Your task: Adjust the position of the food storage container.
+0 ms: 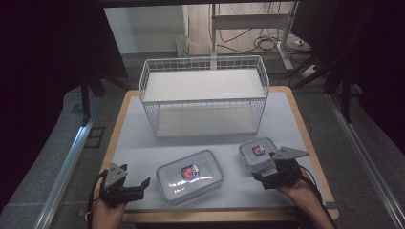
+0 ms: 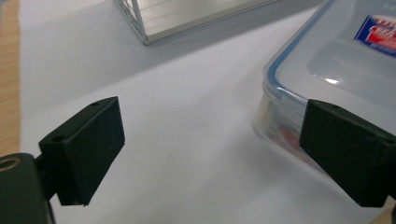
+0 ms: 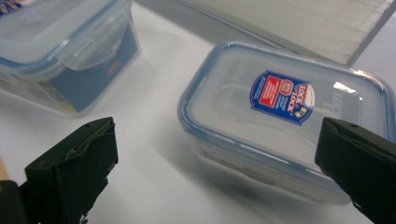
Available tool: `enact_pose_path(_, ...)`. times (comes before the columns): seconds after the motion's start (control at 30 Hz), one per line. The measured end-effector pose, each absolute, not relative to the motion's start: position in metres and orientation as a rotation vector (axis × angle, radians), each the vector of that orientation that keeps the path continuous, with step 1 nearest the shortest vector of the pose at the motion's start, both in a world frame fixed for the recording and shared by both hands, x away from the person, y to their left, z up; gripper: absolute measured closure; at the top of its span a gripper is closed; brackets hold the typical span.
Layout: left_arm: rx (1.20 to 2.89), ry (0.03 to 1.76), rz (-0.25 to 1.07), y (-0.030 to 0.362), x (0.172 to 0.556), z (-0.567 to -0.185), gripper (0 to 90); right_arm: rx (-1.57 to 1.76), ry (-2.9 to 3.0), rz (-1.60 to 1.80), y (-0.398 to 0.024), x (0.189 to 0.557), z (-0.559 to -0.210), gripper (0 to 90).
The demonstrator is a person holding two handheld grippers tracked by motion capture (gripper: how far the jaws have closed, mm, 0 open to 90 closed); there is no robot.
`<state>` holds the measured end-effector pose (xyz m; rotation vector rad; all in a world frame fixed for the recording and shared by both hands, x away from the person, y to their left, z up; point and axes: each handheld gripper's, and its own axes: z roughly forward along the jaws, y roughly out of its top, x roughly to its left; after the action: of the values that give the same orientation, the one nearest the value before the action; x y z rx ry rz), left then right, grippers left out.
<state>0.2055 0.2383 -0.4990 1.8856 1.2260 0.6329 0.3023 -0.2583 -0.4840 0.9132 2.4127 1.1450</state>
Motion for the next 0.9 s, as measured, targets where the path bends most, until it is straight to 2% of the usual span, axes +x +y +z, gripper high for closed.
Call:
enact_pose_path(0.13,1.863,1.227,0.57,0.239,0.207,-0.502,5.3,0.94,2.398,1.167,-0.261,0.303,-0.485,0.0)
enact_pose_path(0.43,1.874,1.236,0.532,0.236,0.208,-0.503,2.1,0.939,2.403,1.207,-0.265,0.304,-0.484,0.0)
enact_pose_path(0.57,1.861,1.216,0.505,0.236,0.206,-0.501,3.3,0.951,2.4,1.205,-0.266,0.305,-0.484,0.0)
enact_pose_path(0.7,1.873,1.196,0.524,0.233,0.201,-0.495,14.3,0.956,2.394,1.222,-0.267,0.305,-0.484,2.1)
enact_pose_path(0.73,1.874,1.186,0.534,0.232,0.2,-0.494,14.3,0.954,2.391,1.224,-0.267,0.305,-0.483,2.7)
enact_pose_path(0.8,1.872,1.16,0.54,0.231,0.197,-0.49,23.6,0.951,2.386,1.229,-0.267,0.304,-0.482,3.8)
enact_pose_path(0.83,1.873,1.132,0.529,0.229,0.193,-0.489,33.3,0.95,2.384,1.231,-0.267,0.304,-0.482,4.3)
enact_pose_path(0.87,1.873,1.132,0.529,0.229,0.193,-0.489,38.2,0.95,2.384,1.231,-0.267,0.304,-0.482,4.3)
enact_pose_path(0.9,1.874,1.118,0.52,0.228,0.191,-0.488,38.2,0.945,2.384,1.23,-0.267,0.304,-0.482,4.6)
